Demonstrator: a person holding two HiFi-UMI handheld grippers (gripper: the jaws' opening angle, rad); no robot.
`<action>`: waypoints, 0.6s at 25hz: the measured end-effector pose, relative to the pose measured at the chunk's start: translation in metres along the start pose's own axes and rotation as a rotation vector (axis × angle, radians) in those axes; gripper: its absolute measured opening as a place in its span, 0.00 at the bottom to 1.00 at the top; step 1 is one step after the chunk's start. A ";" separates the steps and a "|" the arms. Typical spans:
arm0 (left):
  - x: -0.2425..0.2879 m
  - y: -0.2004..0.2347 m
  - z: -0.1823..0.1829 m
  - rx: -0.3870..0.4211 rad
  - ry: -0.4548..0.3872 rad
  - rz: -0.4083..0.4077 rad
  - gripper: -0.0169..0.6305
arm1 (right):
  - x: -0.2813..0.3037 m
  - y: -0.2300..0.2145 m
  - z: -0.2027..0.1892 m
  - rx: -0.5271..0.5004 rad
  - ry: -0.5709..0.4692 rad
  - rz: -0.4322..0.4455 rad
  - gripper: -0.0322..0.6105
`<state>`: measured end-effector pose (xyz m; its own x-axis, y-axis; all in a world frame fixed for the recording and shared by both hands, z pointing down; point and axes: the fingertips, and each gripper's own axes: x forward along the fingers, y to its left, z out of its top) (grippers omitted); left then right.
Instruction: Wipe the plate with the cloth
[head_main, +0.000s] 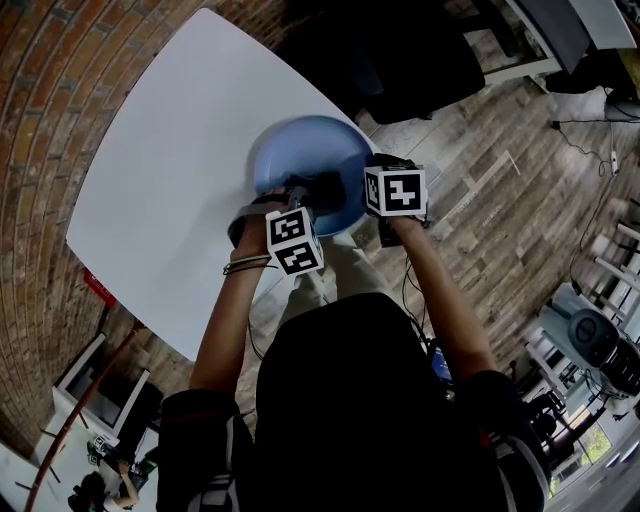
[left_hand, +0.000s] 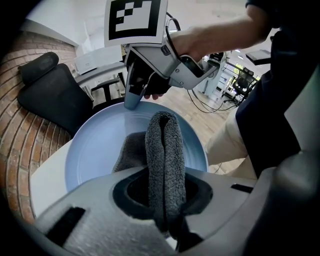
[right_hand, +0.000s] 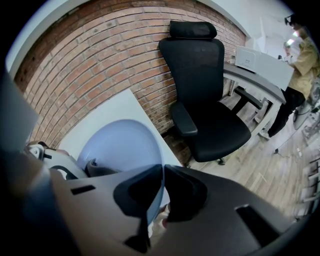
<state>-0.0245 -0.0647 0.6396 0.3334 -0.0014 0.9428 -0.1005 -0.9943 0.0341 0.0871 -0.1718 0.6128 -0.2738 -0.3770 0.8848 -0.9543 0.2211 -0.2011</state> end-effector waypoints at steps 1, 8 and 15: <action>0.001 0.000 0.002 0.001 -0.003 0.000 0.12 | 0.000 0.001 0.001 0.000 -0.004 0.005 0.10; 0.002 0.005 0.019 -0.036 -0.058 -0.015 0.12 | 0.000 0.001 0.000 -0.006 -0.006 0.013 0.10; 0.003 0.016 0.027 -0.060 -0.095 0.023 0.12 | 0.004 0.002 -0.002 -0.027 -0.002 0.013 0.10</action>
<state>0.0004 -0.0836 0.6344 0.4171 -0.0366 0.9081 -0.1640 -0.9858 0.0355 0.0843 -0.1705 0.6165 -0.2866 -0.3759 0.8813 -0.9471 0.2502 -0.2013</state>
